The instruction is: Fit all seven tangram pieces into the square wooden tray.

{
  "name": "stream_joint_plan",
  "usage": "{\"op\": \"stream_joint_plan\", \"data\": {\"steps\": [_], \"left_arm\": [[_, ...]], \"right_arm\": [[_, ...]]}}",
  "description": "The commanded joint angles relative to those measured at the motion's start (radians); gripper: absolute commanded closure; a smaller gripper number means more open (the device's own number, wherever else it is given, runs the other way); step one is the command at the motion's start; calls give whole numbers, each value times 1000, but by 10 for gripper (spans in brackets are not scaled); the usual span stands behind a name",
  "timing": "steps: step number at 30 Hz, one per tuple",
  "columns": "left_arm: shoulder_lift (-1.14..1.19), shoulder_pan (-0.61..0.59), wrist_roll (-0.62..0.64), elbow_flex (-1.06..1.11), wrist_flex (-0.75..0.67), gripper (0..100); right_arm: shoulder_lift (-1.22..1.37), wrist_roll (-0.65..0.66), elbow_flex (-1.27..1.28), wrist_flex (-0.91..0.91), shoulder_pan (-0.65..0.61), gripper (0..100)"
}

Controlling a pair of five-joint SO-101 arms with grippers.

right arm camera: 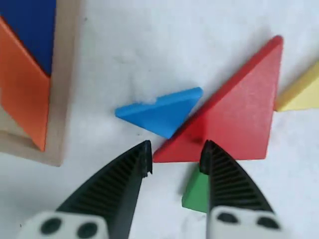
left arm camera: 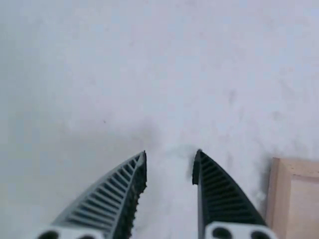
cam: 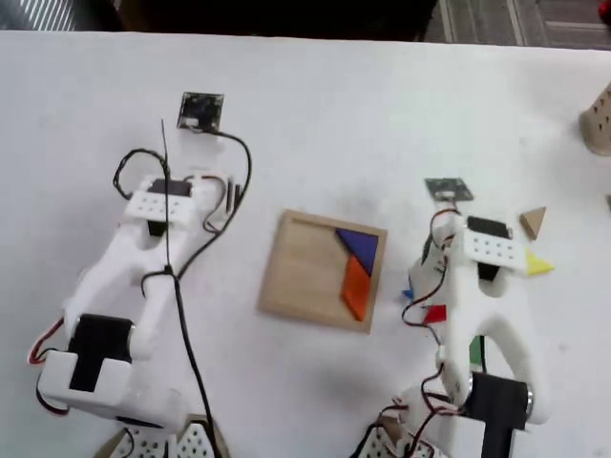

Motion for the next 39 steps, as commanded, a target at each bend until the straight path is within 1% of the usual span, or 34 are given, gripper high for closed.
{"op": "stream_joint_plan", "data": {"steps": [1, 5, 6, 8, 10, 13, 18, 22, 25, 30, 35, 39], "left_arm": [[-4, 8, -8, -46, -23, 835], [-2, 27, -17, -26, -12, 835], [-2, 30, -46, -21, -9, 835], [-2, 36, -124, -8, -17, 835], [-2, 53, -160, -6, -17, 835], [-1, 71, -149, -8, -18, 835], [2, 67, -150, -9, -18, 835], [71, 67, -150, -58, -15, 835], [114, 64, -150, -109, 15, 835], [136, 64, -150, -150, 63, 835], [134, 54, -150, -150, 63, 836], [140, 25, -150, -157, 55, 836]], "right_arm": [[-91, -34, 55, -82, -16, 834], [-159, -31, 160, -140, -21, 835], [-174, -26, 187, -168, -21, 835], [-205, 25, 235, -208, -18, 836], [-232, 61, 273, -237, -19, 836], [-255, 75, 298, -265, -15, 836], [-259, 77, 301, -271, -15, 836], [-259, 78, 301, -271, -13, 836], [-259, 117, 301, -271, -13, 836], [-263, 117, 301, -271, -13, 836], [-266, 107, 262, -262, 59, 836], [-259, 48, 181, -206, 111, 834]]}}
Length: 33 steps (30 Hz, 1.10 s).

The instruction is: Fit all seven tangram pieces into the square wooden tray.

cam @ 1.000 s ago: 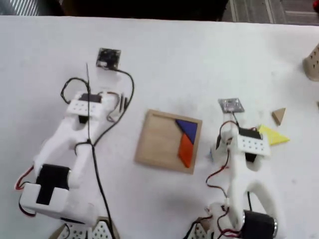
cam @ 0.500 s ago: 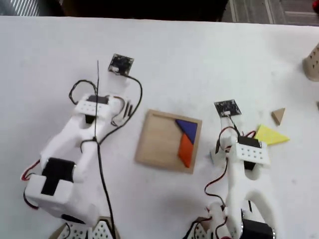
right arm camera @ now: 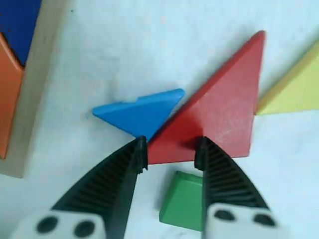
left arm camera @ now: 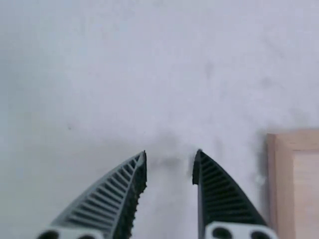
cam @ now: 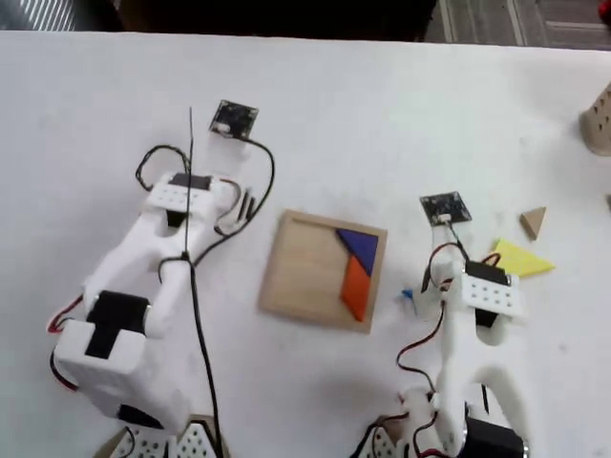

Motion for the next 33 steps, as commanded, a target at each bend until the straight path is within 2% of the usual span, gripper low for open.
{"op": "stream_joint_plan", "data": {"steps": [1, 5, 12, 23, 28, 33], "left_arm": [[-5, -28, -8, -58, -3, 836], [-8, -28, -8, -54, 3, 836], [-10, -21, -8, -51, 3, 836], [-10, -21, -8, -51, 3, 836], [-10, -21, -9, -52, 3, 836], [-8, -21, -11, -54, 3, 835]], "right_arm": [[-16, -49, -120, 62, 51, 833], [-16, -158, -252, 163, 84, 833], [-16, -408, -379, 143, 85, 833], [-15, -453, -416, 53, 90, 833], [30, -466, -505, 94, 90, 832], [202, -471, -663, 168, 88, 832]]}}
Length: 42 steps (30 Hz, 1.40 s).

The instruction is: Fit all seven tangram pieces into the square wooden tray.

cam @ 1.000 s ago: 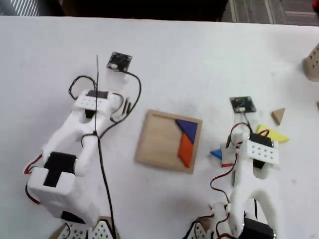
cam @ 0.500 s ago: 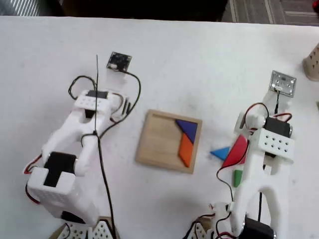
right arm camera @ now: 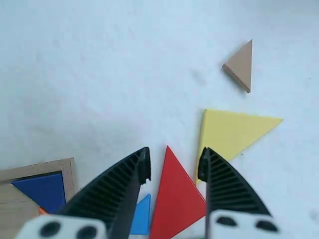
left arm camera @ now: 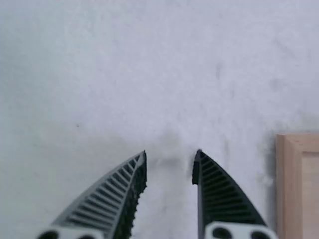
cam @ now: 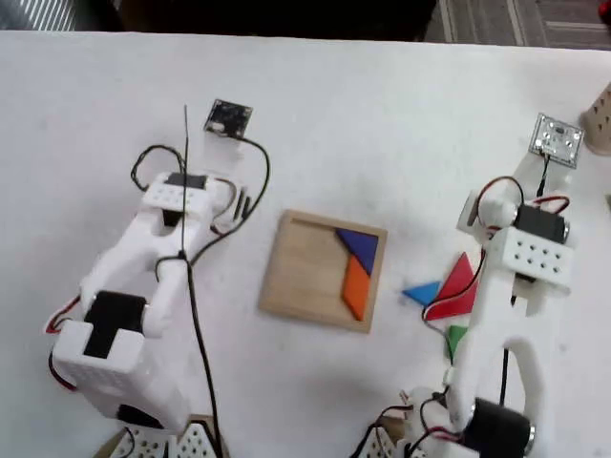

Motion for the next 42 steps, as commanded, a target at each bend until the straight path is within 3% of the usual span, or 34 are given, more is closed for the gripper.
{"op": "stream_joint_plan", "data": {"steps": [1, 14, 18, 22, 29, 33, 38, 42], "left_arm": [[-7, -1, -8, -55, 3, 835], [-5, -1, -9, -58, -3, 835], [-5, -1, -11, -58, -3, 835], [-5, -2, -11, -58, -3, 835], [-5, -4, -11, -58, -3, 835], [-5, -2, -11, -58, -3, 835], [-4, -1, -11, -58, -3, 835], [-4, -1, -8, -58, -3, 835]], "right_arm": [[96, -14, -137, 45, 5, 832], [271, -3, -196, -25, 41, 832], [271, 144, -155, 70, -53, 832], [237, 158, -97, 96, -74, 832], [179, 146, 95, 71, -205, 832], [180, 40, 157, -33, -211, 832], [182, 28, 172, -102, -217, 832], [183, 38, 238, -168, -291, 832]]}}
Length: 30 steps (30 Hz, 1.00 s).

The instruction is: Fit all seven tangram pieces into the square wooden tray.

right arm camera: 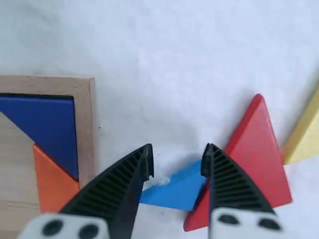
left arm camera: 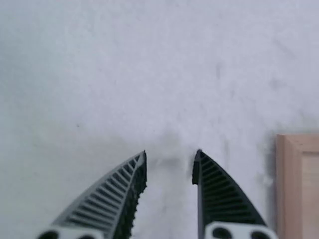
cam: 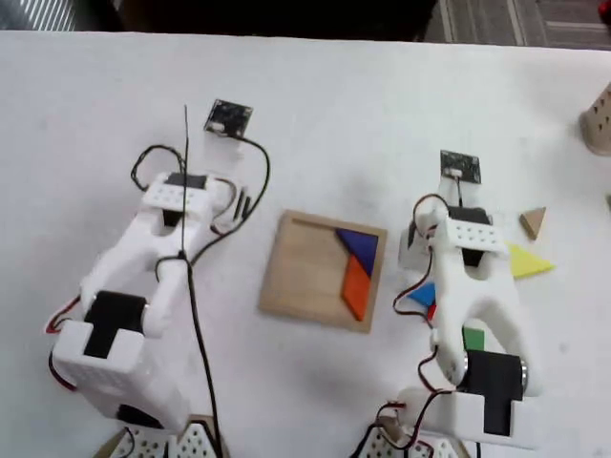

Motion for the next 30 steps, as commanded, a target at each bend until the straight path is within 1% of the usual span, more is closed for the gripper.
{"op": "stream_joint_plan", "data": {"steps": [1, 4, 7, 10, 13, 17, 19, 21, 23, 25, 26, 30], "left_arm": [[-4, -2, -8, -58, -3, 835], [-4, -4, -8, -58, -3, 835], [-4, -7, -8, -58, -3, 835], [-4, -5, -9, -58, -3, 835], [-4, -4, -11, -58, -3, 835], [-4, -4, -11, -57, -3, 835], [-4, -4, -11, -57, -3, 835], [-4, -4, -11, -57, -3, 835], [-4, -4, -11, -58, -3, 835], [-4, -2, -12, -58, -3, 835], [-2, -2, -12, -58, -3, 835], [-2, -2, -12, -58, -3, 835]], "right_arm": [[-42, 25, 35, -41, -77, 832], [-54, 242, 51, 5, -105, 834], [-87, 384, 49, 15, -74, 833], [-134, 425, 55, 15, -28, 833], [-159, 434, 89, 21, -47, 832], [-147, 542, 109, 10, -48, 832], [-127, 592, 123, -16, -27, 827], [-105, 654, 123, -31, -10, 782], [-96, 756, 127, -28, 1, 718], [-97, 868, 132, -8, 2, 682], [-108, 902, 132, 4, 7, 684], [-211, 939, 133, 94, 1, 729]]}}
